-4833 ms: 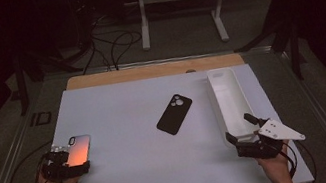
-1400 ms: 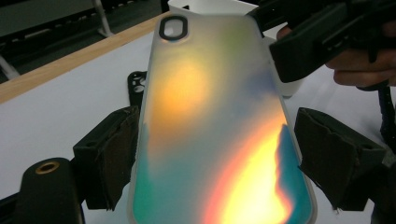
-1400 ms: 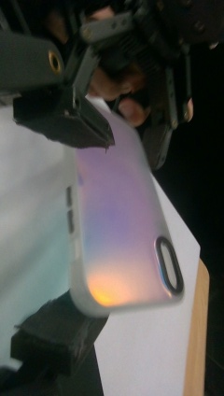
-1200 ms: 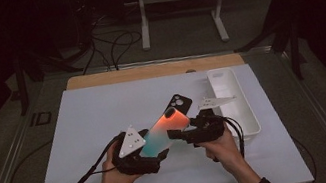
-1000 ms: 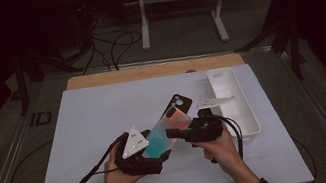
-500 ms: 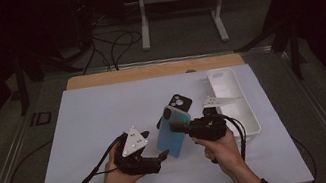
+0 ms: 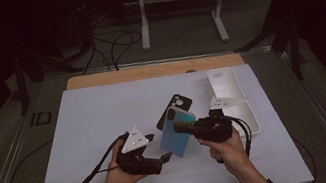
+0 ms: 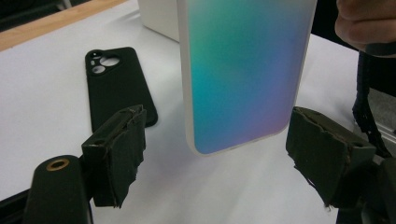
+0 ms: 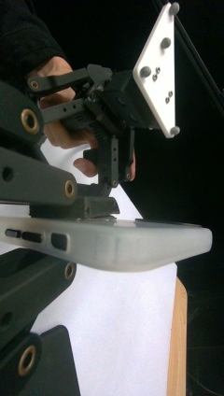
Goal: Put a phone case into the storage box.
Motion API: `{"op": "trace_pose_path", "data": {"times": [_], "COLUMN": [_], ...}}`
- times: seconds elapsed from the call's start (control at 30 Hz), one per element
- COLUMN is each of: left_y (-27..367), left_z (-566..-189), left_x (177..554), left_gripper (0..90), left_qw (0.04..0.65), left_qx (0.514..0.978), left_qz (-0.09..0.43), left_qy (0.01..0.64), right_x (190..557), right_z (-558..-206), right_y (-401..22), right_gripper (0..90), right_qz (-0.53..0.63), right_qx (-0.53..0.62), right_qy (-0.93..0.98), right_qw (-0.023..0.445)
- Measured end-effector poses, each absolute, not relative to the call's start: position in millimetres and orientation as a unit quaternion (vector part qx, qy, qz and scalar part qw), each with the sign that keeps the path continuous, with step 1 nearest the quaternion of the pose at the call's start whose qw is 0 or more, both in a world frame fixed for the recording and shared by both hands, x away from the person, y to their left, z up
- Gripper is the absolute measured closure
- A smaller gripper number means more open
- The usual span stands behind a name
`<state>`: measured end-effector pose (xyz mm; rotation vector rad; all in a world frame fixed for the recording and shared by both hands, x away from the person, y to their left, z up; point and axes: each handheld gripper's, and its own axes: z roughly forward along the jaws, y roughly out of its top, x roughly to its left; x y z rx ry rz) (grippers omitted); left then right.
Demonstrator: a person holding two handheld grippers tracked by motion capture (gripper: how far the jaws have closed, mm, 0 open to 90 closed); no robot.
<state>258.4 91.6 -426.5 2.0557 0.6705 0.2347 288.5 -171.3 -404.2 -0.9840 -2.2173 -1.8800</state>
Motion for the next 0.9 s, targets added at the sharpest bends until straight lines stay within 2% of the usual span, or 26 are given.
{"op": "trace_pose_path", "data": {"times": [0.33, 0.57, 0.7, 0.9], "left_y": [89, 89, 89, 90], "left_z": [-431, -429, -429, -431], "left_x": [259, 261, 262, 260], "left_gripper": [20.4, 21.1, 25.0, 37.0], "left_qw": [0.474, 0.503, 0.507, 0.503], "left_qx": [0.840, 0.828, 0.827, 0.833], "left_qz": [0.050, 0.005, -0.004, -0.005], "left_qy": [0.259, 0.248, 0.243, 0.231], "right_x": [284, 282, 281, 281], "right_z": [-405, -405, -405, -405], "right_y": [-168, -164, -161, -160], "right_gripper": [86.4, 86.4, 86.4, 86.3], "right_qz": [-0.621, -0.628, -0.634, -0.636], "right_qx": [-0.283, -0.260, -0.248, -0.236], "right_qy": [-0.730, -0.732, -0.730, -0.732], "right_qw": [0.039, 0.052, 0.061, 0.066]}}
